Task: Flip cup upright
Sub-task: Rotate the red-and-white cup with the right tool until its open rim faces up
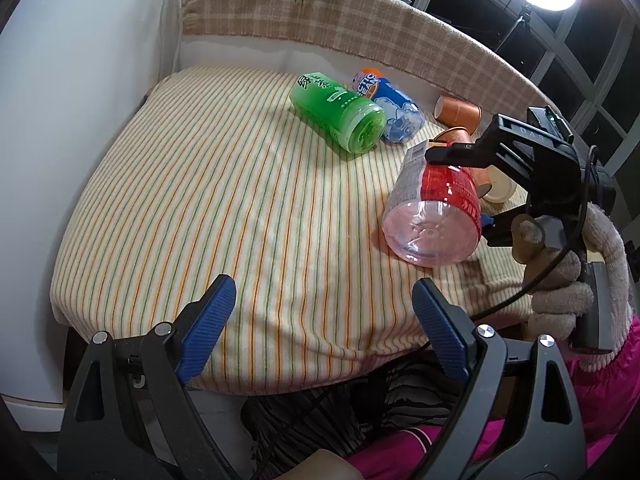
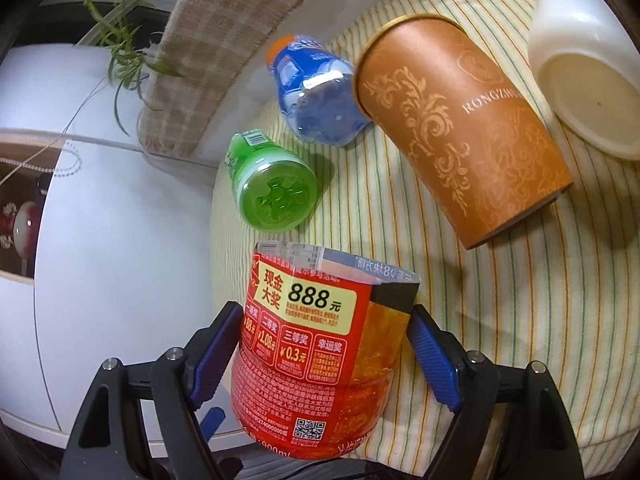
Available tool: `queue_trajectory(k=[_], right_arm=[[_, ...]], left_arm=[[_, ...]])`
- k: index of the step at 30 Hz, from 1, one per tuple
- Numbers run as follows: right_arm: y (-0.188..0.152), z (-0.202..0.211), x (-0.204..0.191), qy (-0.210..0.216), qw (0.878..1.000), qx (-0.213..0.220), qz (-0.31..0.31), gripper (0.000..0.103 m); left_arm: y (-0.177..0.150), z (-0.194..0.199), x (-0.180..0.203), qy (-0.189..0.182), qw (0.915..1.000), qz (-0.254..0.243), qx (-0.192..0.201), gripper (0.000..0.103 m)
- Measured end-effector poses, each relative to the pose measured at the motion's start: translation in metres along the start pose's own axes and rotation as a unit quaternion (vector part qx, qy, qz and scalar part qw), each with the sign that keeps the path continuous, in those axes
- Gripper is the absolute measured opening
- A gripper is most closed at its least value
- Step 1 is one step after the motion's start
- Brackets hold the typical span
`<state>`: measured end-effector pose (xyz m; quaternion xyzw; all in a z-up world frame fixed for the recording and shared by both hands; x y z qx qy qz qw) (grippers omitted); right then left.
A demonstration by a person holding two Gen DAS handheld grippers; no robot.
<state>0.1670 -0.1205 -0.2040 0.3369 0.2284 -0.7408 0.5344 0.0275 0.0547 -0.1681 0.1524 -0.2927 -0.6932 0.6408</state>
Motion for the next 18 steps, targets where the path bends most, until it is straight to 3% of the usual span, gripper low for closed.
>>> queue_trajectory(k=[5,9,18], right_arm=[[-0.001,0.012,-0.012,-0.020,0.998,0.028,0.061,0.084],[-0.001,0.024,-0.023,-0.047,0.989,0.061,0.129,0.084],[0.000,0.037,-0.043,-0.105,0.945,0.139,0.278,0.084]], left_arm=[[0.004,0.002,0.003,0.004,0.9999,-0.008,0.008,0.092],[0.006,0.002,0.004,0.002,0.9999,-0.008,0.011,0.092],[0.006,-0.002,0.007,-0.003,1.0000,-0.005,0.007,0.092]])
Point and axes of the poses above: each gripper's, at about its wrist camera, not at the fingertips, and z roughly against the way its jaws point, x to its right, y to its top, the point moved 7 cm from there along -z, roughly the way its jaws point, and after that the axes turned 7 degrees about -z, right-handed, at the moved point
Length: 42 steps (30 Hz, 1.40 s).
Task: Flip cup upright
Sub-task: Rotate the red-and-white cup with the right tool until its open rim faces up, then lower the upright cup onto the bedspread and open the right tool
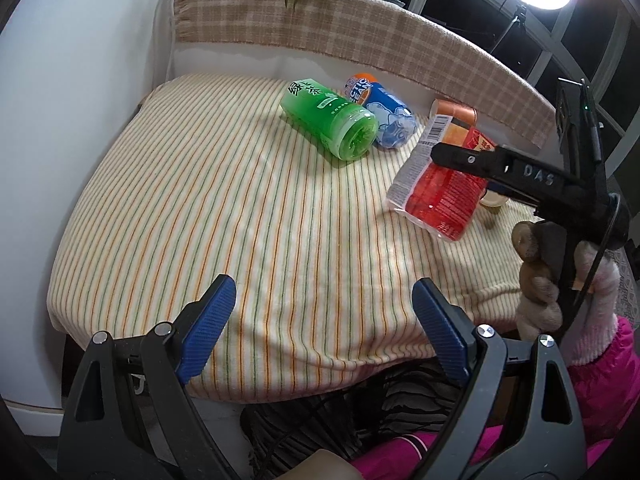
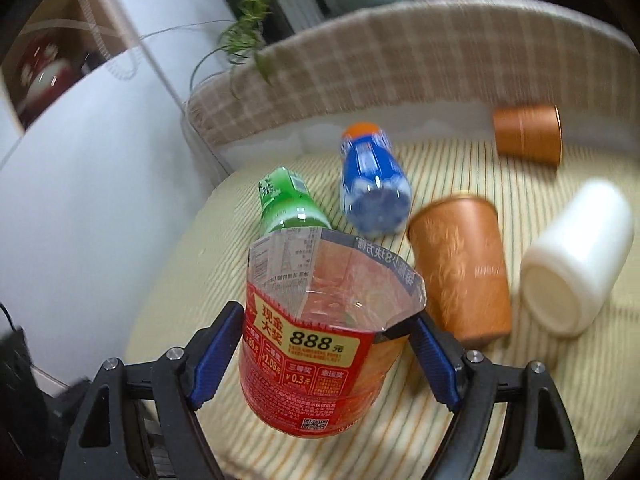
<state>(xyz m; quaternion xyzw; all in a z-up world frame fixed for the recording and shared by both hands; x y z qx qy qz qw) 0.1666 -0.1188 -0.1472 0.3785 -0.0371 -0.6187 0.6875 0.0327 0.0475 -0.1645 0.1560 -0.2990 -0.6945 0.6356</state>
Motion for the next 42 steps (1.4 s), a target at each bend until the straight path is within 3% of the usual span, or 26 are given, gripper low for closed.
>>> queue_trajectory(k=[6,16,42], right_arm=[[0.007,-0.002,-0.011,-0.053,0.992,0.052,0.098,0.084],[-0.004,-0.012,-0.028,-0.096,0.976,0.080,0.180,0.084],[-0.021,-0.008,-0.032,-0.060,0.989,0.025,0.136,0.088]], left_arm=[[0.002,0.000,0.001,-0.001,1.0000,0.004,0.002,0.092],[0.002,0.001,0.002,-0.002,1.0000,0.004,0.004,0.092],[0.008,0.008,0.003,-0.001,0.9999,-0.001,0.015,0.092]])
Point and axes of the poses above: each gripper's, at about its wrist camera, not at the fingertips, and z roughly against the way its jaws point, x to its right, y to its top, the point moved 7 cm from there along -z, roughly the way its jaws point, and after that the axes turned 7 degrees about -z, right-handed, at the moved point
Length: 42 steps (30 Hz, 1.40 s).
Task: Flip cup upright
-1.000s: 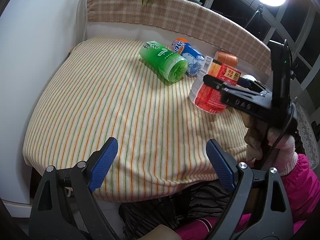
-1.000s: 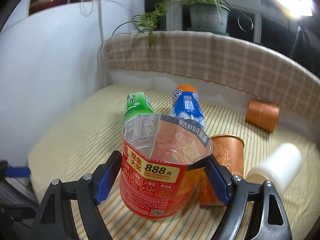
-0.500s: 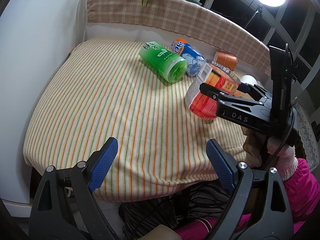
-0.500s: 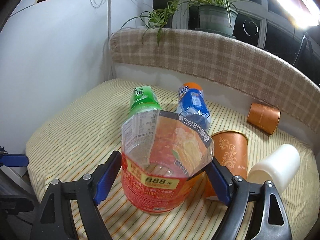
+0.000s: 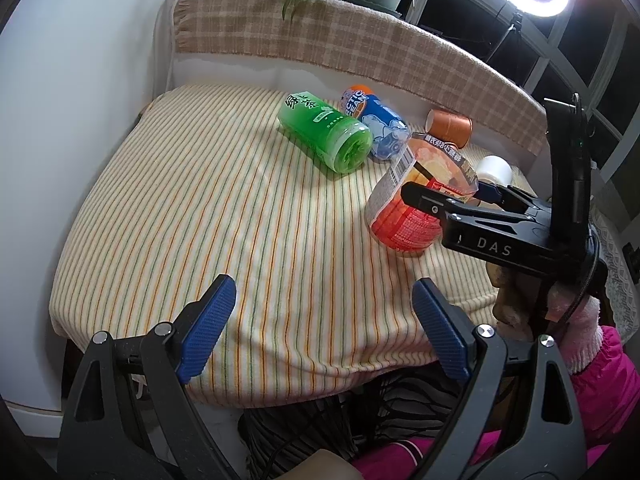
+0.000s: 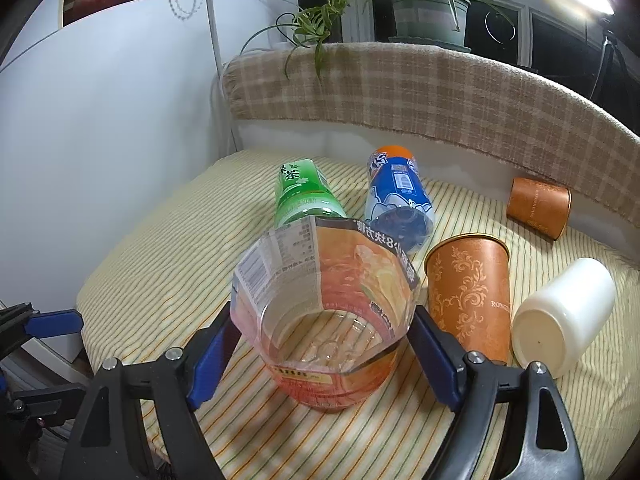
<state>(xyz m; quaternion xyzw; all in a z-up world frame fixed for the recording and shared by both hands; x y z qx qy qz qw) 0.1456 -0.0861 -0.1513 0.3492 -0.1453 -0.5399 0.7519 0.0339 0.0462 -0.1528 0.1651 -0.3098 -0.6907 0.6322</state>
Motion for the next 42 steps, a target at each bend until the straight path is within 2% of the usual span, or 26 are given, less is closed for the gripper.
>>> queue_trajectory(k=[5,11,17,23,30,32,34,37,42], right_arm=[[-0.002,0.007,0.001,-0.001,1.000,0.002,0.001,0.092],[-0.009,0.016,0.005,-0.003,1.000,0.000,-0.003,0.093],[-0.015,0.040,0.008,-0.004,1.000,0.011,-0.009,0.094],[-0.014,0.078,0.020,-0.027,0.998,0.051,-0.022,0.099],[-0.004,0.124,0.048,-0.086,0.989,0.118,-0.039,0.103],[-0.002,0.137,0.056,-0.105,0.984,0.139,-0.044,0.103],[0.000,0.151,0.064,-0.120,0.978,0.159,-0.054,0.103],[0.003,0.165,0.075,-0.136,0.972,0.178,-0.069,0.103],[0.003,0.177,0.085,-0.162,0.964,0.197,-0.080,0.103]], left_arm=[[0.002,0.003,0.002,0.001,1.0000,-0.004,0.006,0.092],[0.008,0.005,0.004,0.006,0.9998,-0.008,0.017,0.092],[0.028,0.017,0.010,0.016,0.9973,-0.018,0.069,0.092],[0.054,0.035,0.027,0.054,0.9864,-0.050,0.147,0.092],[0.072,0.051,0.039,0.081,0.9730,-0.061,0.208,0.093],[0.075,0.055,0.040,0.090,0.9691,-0.064,0.221,0.101],[0.078,0.063,0.042,0.100,0.9628,-0.066,0.242,0.102],[0.080,0.069,0.044,0.107,0.9580,-0.069,0.257,0.102],[0.080,0.072,0.046,0.111,0.9559,-0.075,0.261,0.102]])
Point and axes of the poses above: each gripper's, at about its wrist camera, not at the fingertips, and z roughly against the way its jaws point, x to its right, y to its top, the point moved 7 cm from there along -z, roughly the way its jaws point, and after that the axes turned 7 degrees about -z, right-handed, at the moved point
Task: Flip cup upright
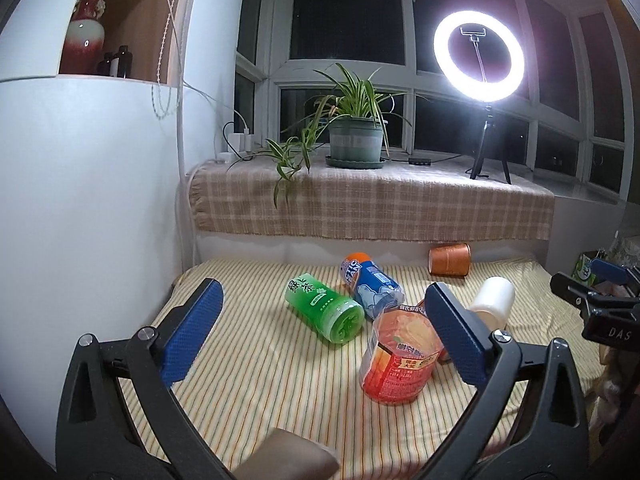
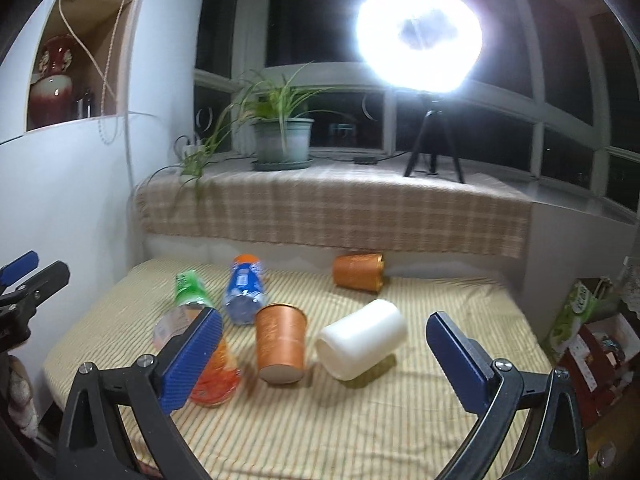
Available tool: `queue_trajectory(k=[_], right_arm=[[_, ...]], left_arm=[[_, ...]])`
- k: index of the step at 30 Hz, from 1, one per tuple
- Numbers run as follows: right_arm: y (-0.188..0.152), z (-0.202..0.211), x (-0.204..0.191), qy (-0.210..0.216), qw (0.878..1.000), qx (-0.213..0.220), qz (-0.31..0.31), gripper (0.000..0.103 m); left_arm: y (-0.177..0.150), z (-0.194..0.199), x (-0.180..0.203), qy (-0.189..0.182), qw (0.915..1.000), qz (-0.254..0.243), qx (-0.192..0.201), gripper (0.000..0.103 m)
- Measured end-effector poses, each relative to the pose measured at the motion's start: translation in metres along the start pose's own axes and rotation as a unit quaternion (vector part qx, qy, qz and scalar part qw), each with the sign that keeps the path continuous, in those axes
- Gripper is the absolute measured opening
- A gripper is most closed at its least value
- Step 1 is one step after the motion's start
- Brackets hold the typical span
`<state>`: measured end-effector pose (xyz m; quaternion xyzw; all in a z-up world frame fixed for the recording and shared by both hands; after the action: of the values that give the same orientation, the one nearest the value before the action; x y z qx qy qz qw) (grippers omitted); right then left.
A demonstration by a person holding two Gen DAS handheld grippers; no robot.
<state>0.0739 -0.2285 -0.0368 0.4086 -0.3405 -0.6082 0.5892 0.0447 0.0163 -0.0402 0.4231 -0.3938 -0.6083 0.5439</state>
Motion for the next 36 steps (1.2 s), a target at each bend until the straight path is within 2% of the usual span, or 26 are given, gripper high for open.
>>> queue_trajectory(k=[6,36], right_arm=[[-0.0011,0.0035,0.0061,-0.015,1.000,0.009,-0.004,0.103],[-0.0050,0.0000,0.0103,-0.021,1.000,0.007,-0.005,0.103]], left_arm=[[-0.0009,0.0016,0.0014,0.011,0.9999,-0.011,0.001,0.103],[-0.0014,0.0013,0.0050,0.010,0.9999,-0.013,0.000,0.103]])
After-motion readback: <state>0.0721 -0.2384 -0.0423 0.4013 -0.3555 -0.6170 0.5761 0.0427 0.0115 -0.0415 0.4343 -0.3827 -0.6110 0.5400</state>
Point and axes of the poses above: each gripper's, at about its wrist camera, not at the fingertips, and z roughly against the way its jaws point, x to its right, y to its top, the point moved 7 cm from there along -z, roughly the way its jaws point, and after that the axes turned 7 degrees about -z, right-handed, at the moved point
